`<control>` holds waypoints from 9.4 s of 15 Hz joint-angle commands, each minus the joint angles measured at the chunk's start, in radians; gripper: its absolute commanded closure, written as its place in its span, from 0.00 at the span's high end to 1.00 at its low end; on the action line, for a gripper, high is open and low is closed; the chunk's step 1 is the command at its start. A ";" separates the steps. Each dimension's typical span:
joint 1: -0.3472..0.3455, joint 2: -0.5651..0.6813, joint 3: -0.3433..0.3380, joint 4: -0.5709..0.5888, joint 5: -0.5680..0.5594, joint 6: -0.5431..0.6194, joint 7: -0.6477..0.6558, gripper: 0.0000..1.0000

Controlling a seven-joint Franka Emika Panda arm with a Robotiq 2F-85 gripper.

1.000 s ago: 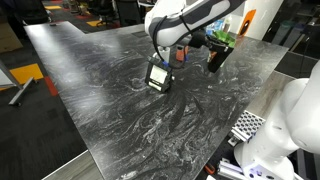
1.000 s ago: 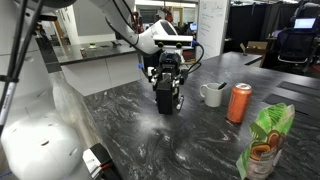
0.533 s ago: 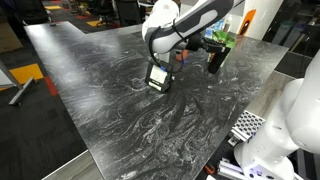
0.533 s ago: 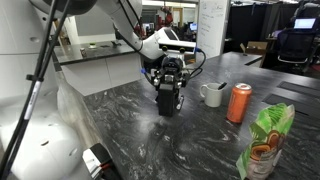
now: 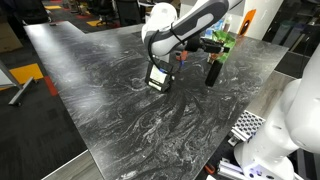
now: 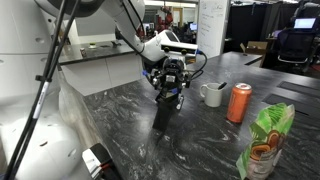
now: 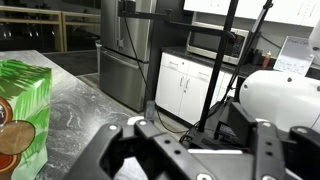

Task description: Turn the duster around, then use it to clean the table

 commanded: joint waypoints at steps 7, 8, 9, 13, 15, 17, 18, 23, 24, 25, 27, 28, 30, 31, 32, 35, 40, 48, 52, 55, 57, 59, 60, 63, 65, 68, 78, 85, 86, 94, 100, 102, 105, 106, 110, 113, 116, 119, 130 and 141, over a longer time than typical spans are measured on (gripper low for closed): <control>-0.033 -0.018 0.030 0.068 0.008 0.007 -0.002 1.00; -0.035 -0.038 0.031 0.072 0.029 0.036 0.006 1.00; -0.033 -0.068 0.032 0.070 0.044 0.072 0.035 1.00; -0.019 -0.159 0.032 0.080 0.091 0.116 0.110 1.00; -0.016 -0.214 0.028 0.082 0.133 0.138 0.153 1.00; -0.014 -0.263 0.018 0.080 0.177 0.167 0.206 1.00; -0.013 -0.286 0.013 0.079 0.204 0.184 0.236 1.00; -0.004 -0.386 0.002 0.042 0.291 0.324 0.403 1.00; -0.002 -0.406 0.004 0.026 0.286 0.364 0.439 1.00; -0.007 -0.426 0.000 0.013 0.308 0.396 0.484 1.00; -0.018 -0.464 -0.014 -0.022 0.375 0.438 0.565 1.00; -0.024 -0.489 -0.022 -0.050 0.402 0.463 0.602 1.00; -0.037 -0.542 -0.044 -0.117 0.445 0.524 0.672 1.00; -0.046 -0.571 -0.055 -0.154 0.461 0.557 0.704 1.00; -0.059 -0.605 -0.068 -0.199 0.472 0.593 0.730 1.00; -0.098 -0.687 -0.096 -0.317 0.473 0.732 0.808 1.00; -0.131 -0.697 -0.094 -0.343 0.462 0.797 0.837 1.00; -0.134 -0.704 -0.096 -0.342 0.486 0.888 0.877 1.00; -0.148 -0.709 -0.126 -0.374 0.622 1.050 0.951 1.00; -0.192 -0.724 -0.115 -0.444 0.677 1.201 1.042 1.00; -0.234 -0.733 -0.086 -0.503 0.648 1.316 1.131 1.00; -0.276 -0.735 -0.053 -0.560 0.614 1.431 1.228 1.00; -0.297 -0.731 -0.034 -0.581 0.599 1.468 1.278 1.00; -0.317 -0.741 -0.004 -0.639 0.582 1.492 1.342 1.00; -0.315 -0.762 0.002 -0.667 0.583 1.459 1.351 1.00; -0.305 -0.797 -0.009 -0.714 0.589 1.432 1.311 1.00; -0.298 -0.728 -0.100 -0.757 0.661 1.488 1.083 1.00; -0.281 -0.628 -0.100 -0.719 0.663 1.476 1.027 1.00; -0.278 -0.614 -0.101 -0.714 0.666 1.477 1.023 1.00; -0.277 -0.558 -0.108 -0.672 0.676 1.495 1.026 0.36; -0.298 -0.590 -0.094 -0.650 0.640 1.498 1.066 0.27; -0.303 -0.587 -0.094 -0.628 0.631 1.499 1.073 0.27; -0.301 -0.546 -0.102 -0.576 0.632 1.491 1.059 0.27; -0.298 -0.530 -0.106 -0.560 0.636 1.483 1.049 0.27; -0.278 -0.434 -0.107 -0.484 0.636 1.457 1.005 0.27; -0.268 -0.366 -0.114 -0.430 0.631 1.443 0.972 0.27; -0.254 -0.315 -0.126 -0.385 0.641 1.440 0.880 0.27; -0.255 -0.280 -0.130 -0.366 0.628 1.439 0.832 0.27; -0.294 -0.299 -0.216 -0.440 0.618 1.490 0.828 0.27; -0.340 -0.340 -0.274 -0.470 0.569 1.473 0.837 0.27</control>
